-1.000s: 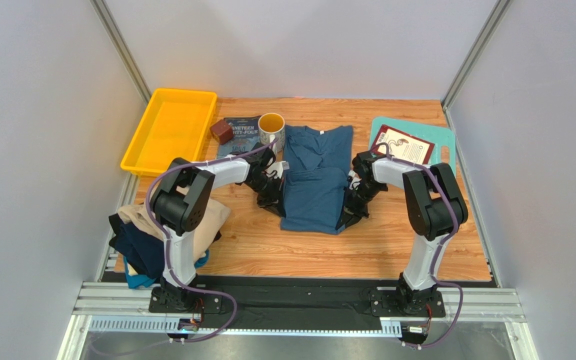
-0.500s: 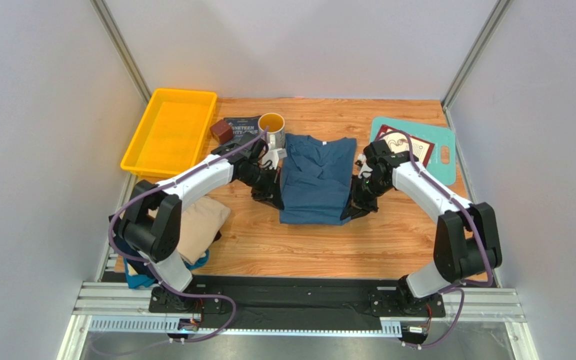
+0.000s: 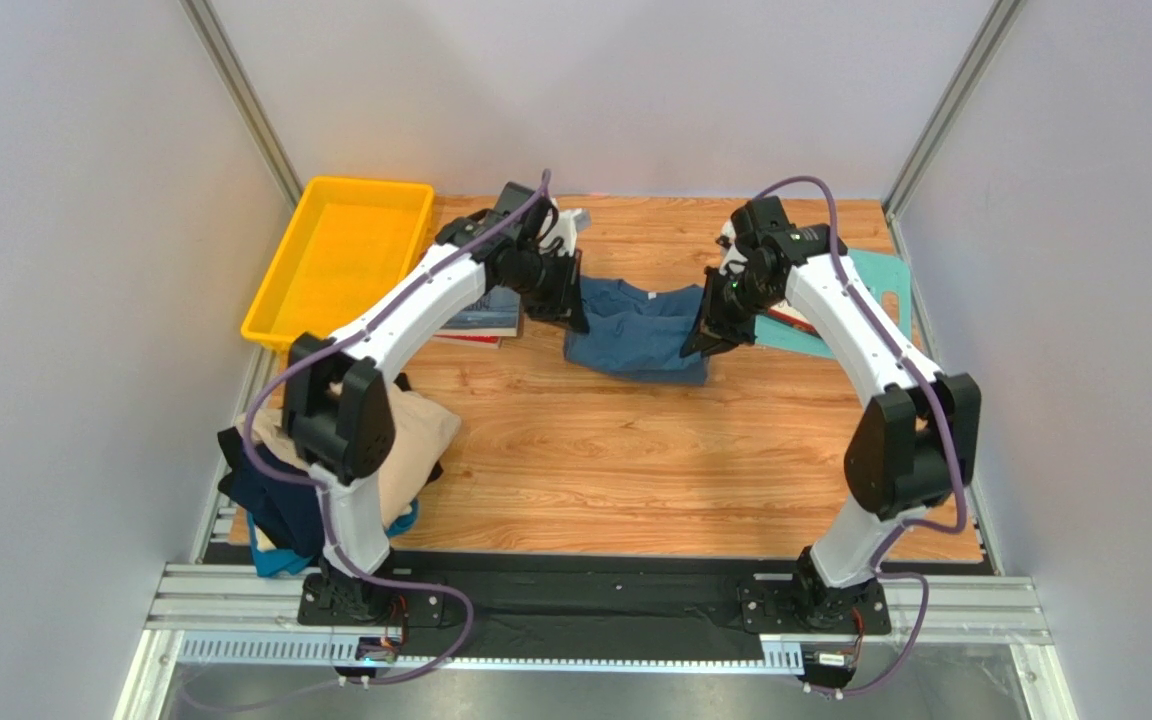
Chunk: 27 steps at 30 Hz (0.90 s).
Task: Fold and stack the t-shirts
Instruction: Fold the long partially folded tshirt into a neat square
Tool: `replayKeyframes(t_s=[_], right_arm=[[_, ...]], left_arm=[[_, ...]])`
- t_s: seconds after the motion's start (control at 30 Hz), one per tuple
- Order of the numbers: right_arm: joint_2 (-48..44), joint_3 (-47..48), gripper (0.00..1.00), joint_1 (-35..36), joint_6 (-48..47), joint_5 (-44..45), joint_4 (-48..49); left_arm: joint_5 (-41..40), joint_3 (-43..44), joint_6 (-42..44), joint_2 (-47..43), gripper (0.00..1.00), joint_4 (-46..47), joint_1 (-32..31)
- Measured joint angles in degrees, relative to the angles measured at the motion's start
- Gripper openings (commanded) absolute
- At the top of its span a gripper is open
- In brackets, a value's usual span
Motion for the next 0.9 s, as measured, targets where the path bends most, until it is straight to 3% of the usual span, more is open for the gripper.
replayKeyframes(t_s=[0.3, 0.9], right_arm=[[13.5, 10.5, 0.00, -2.6, -0.2, 0.2, -0.2], [27.2, 18.8, 0.00, -6.5, -1.2, 0.4, 4.7]], left_arm=[[-4.3, 20.7, 0.9, 17.4, 0.00, -6.1, 0.7], [-7.1, 31.6, 0.9, 31.6, 0.00, -2.4, 3.5]])
